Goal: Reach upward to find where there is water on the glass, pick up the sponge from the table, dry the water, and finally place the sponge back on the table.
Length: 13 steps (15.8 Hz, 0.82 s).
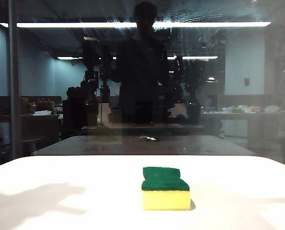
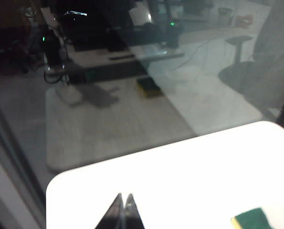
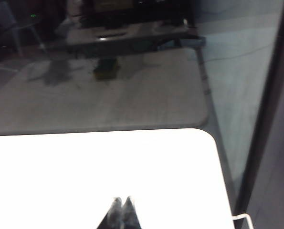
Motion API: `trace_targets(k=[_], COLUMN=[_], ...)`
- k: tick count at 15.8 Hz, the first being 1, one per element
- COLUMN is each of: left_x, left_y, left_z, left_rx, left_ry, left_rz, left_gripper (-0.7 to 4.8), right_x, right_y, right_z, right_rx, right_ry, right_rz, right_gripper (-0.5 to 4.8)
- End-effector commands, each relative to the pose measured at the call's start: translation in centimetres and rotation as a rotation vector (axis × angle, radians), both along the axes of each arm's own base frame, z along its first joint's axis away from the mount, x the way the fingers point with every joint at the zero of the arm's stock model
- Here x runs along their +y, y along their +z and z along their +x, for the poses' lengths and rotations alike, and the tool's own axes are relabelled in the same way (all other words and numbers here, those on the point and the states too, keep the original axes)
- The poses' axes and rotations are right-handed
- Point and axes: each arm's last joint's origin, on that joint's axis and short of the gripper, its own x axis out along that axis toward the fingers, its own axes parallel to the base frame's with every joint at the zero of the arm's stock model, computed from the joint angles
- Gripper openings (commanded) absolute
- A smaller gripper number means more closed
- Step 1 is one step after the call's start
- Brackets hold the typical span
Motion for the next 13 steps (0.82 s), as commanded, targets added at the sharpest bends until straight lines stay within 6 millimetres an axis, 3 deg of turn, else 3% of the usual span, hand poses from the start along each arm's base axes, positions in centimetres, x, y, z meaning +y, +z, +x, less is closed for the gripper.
trace_targets(k=[1, 5, 13], left_x=[0.2, 0.3, 0.4], left_y=[-1.6, -3.6, -8.3], left_z=[-0.4, -1.0, -1.8], left_rx=[-0.033, -0.042, -0.095], left_ry=[0.035, 0.037, 0.042], left_rz=[-0.008, -0.032, -0.105], left_gripper=[-0.05, -0.05, -0.05], right_x=[0.0, 0.0, -0.4], right_y=[0.3, -0.6, -5.4], right_z=[-0.1, -0.1, -1.8], right_rx=[-0.025, -0.005, 0.017], right_ry=[-0.009, -0.008, -0.037], right_rz=[0.006, 0.004, 0.021], right_gripper=[-0.09, -0.09, -0.09])
